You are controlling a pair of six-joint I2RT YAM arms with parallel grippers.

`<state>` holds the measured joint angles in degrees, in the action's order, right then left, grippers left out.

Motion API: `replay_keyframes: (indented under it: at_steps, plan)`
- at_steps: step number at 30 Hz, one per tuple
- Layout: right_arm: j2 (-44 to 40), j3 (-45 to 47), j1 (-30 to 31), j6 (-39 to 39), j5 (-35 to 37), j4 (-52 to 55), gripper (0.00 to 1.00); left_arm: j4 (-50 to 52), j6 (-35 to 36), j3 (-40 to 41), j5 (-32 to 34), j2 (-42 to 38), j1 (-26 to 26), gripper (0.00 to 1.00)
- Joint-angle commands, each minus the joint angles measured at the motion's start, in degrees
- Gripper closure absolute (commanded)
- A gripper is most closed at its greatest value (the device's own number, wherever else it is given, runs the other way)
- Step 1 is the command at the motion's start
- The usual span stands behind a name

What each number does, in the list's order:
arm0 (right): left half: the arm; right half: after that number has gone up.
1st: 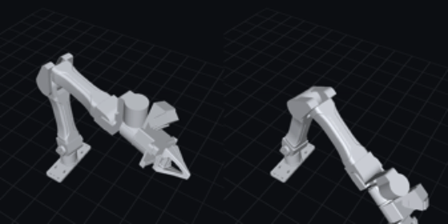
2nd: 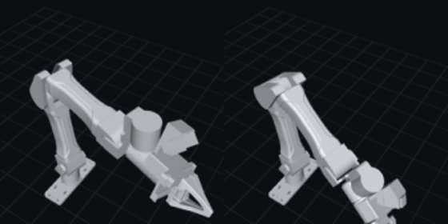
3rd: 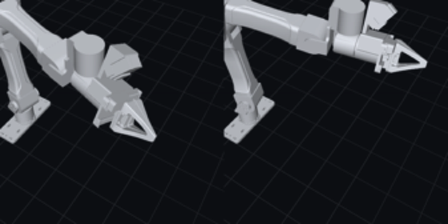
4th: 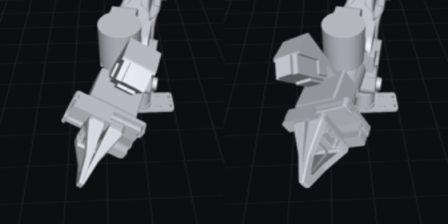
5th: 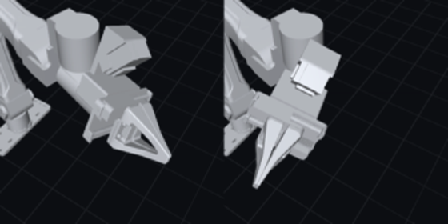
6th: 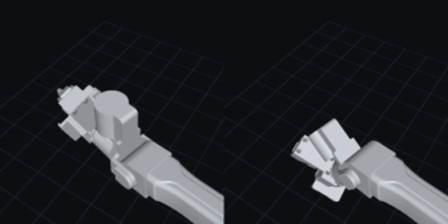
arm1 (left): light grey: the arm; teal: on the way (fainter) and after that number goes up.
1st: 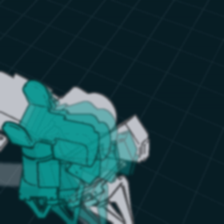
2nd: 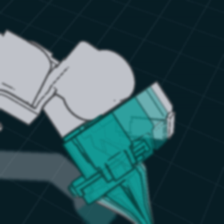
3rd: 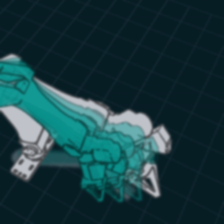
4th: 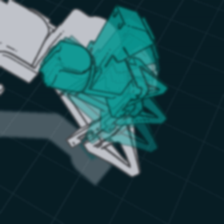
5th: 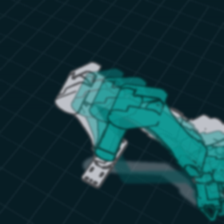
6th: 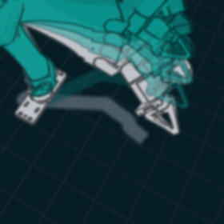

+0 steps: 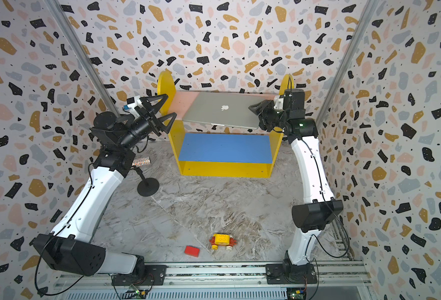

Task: Close the laptop lid and set it aside
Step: Place the laptop on the shelf.

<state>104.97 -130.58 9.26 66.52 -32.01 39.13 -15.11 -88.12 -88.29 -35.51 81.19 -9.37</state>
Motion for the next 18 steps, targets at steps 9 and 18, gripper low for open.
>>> replay_keyframes:
  at_steps: [9, 18]
  plan:
    - [-1.92, -6.67, -3.15, -8.68, 8.12, 11.28, 0.42, -3.42, 0.2, -0.18, -1.06, -1.09, 0.4, 0.07]
    - [-2.14, -7.2, -3.53, -11.92, 9.76, 14.42, 0.41, -3.49, 0.14, -0.1, -1.15, -1.0, 0.31, 0.07]
